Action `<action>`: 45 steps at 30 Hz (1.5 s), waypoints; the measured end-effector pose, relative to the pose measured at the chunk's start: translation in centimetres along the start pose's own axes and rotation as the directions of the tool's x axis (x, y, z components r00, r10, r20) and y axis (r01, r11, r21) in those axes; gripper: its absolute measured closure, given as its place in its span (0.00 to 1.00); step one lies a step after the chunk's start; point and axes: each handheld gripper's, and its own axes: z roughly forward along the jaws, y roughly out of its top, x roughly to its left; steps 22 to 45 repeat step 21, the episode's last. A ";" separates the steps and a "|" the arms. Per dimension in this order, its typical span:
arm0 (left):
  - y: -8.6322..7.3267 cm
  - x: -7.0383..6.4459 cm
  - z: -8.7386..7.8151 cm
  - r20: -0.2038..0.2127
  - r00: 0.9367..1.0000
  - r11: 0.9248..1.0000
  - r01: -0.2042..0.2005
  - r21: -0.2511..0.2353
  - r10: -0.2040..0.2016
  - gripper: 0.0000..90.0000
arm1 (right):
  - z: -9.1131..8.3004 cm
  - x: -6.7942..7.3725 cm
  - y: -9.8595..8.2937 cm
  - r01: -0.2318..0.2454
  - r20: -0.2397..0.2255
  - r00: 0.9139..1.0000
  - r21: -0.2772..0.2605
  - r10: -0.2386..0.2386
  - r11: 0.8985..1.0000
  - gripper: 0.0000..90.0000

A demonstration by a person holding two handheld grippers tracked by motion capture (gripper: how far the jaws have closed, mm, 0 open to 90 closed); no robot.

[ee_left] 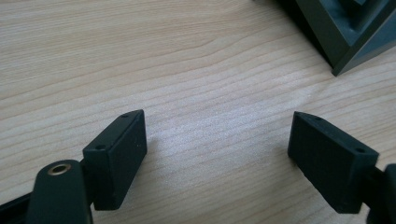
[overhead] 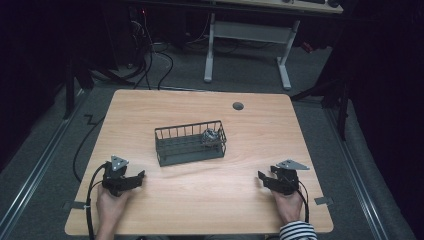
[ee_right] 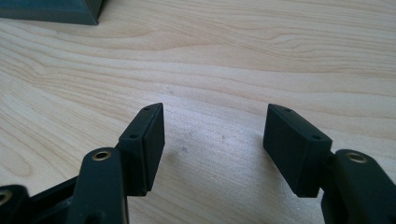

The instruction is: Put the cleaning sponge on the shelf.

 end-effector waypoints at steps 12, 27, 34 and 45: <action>0.0 0.0 0.0 0.000 1.000 1.000 0.003 0.001 -0.003 0.22 | 0.4 0.8 0.1 0.086 0.053 0.995 0.039 -0.088 0.996 0.39; 0.0 0.0 0.0 -0.002 1.000 1.000 0.004 0.001 -0.004 0.22 | 0.4 0.8 0.1 0.084 0.054 0.995 0.040 -0.086 0.996 0.39; 0.0 0.0 0.0 -0.002 1.000 1.000 0.004 0.001 -0.004 0.22 | 0.4 0.8 0.1 0.084 0.054 0.995 0.040 -0.086 0.996 0.39; 0.0 0.0 0.0 -0.002 1.000 1.000 0.004 0.001 -0.004 0.22 | 0.4 0.8 0.1 0.084 0.054 0.995 0.040 -0.086 0.996 0.39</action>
